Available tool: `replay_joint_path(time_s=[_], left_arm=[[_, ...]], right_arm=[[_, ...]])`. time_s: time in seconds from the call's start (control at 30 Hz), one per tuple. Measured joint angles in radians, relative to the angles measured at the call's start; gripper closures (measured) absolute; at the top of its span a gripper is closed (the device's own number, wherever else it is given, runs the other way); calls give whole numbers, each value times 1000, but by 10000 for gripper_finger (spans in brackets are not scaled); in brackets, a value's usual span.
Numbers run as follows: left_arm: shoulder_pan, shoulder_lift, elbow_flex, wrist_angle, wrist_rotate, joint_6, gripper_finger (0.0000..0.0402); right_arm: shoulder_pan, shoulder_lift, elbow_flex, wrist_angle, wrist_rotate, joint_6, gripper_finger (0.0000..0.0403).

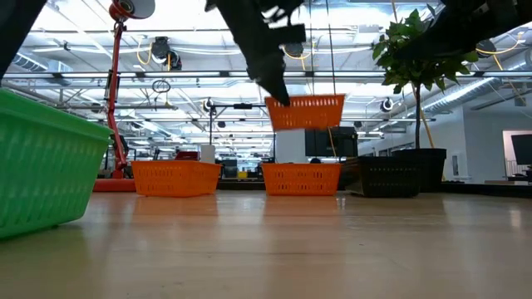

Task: Stack baskets by color
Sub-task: Stack the bottom orange basket on top of the right orange basket

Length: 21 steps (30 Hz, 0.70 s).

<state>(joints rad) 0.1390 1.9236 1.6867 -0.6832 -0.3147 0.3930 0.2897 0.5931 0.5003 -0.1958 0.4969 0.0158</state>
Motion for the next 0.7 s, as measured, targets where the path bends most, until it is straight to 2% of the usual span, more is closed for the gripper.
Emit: replay_joint_path(time_s=[0.17, 0.37, 0.53, 0.7], left_arm=[[-4, 66, 0, -6, -5, -10, 376], [2, 103, -1, -21, -8, -20, 392], [7, 108, -1, -10, -8, -37, 374], [21, 114, -1, -6, 5, -37, 391]], right_arm=[[0, 4, 0, -4, 0, 0, 394], [0, 6, 0, -4, -3, 3, 394], [0, 6, 0, -4, -3, 3, 394], [0, 6, 0, -4, -3, 2, 394]])
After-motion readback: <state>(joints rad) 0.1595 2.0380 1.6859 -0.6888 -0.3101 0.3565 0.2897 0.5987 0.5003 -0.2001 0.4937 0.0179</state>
